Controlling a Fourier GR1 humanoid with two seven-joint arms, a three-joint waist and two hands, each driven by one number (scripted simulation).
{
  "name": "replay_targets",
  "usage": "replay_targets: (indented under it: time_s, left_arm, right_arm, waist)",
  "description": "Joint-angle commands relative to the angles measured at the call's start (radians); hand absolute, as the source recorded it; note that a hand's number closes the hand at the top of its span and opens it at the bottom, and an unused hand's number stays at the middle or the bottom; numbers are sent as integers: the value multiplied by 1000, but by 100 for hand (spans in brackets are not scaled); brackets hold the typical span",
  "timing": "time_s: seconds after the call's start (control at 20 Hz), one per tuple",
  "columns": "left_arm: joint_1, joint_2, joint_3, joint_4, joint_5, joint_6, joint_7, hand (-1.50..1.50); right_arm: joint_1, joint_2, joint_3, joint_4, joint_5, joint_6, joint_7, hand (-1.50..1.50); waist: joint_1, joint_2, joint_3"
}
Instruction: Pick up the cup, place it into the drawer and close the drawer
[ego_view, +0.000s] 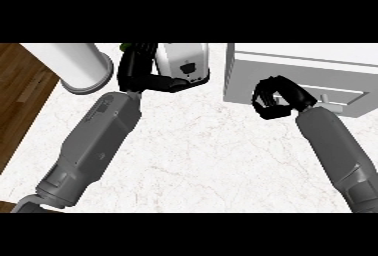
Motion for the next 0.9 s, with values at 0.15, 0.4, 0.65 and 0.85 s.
replay_targets:
  time_s: [0.15, 0.4, 0.65, 0.85]
  left_arm:
    - [41, 53, -6, -40, 4, -60, 25, -150]
    - [63, 49, -17, -55, 2, -75, 24, -150]
    - [82, 42, -20, -78, 12, -103, 25, -150]
    - [90, 44, -25, -85, 13, -113, 34, -150]
  right_arm:
    - [-154, -111, -118, 75, -50, -25, 38, 150]
    - [-158, -142, -135, 52, -79, 19, 43, 150]
    - [-175, -165, -148, 15, -110, 78, 69, 150]
    - [-150, -172, -156, 1, -129, 97, 68, 150]
  waist:
    - [51, 15, -4]
    - [63, 21, -4]
    - [85, 15, -8]
    - [89, 20, -6]
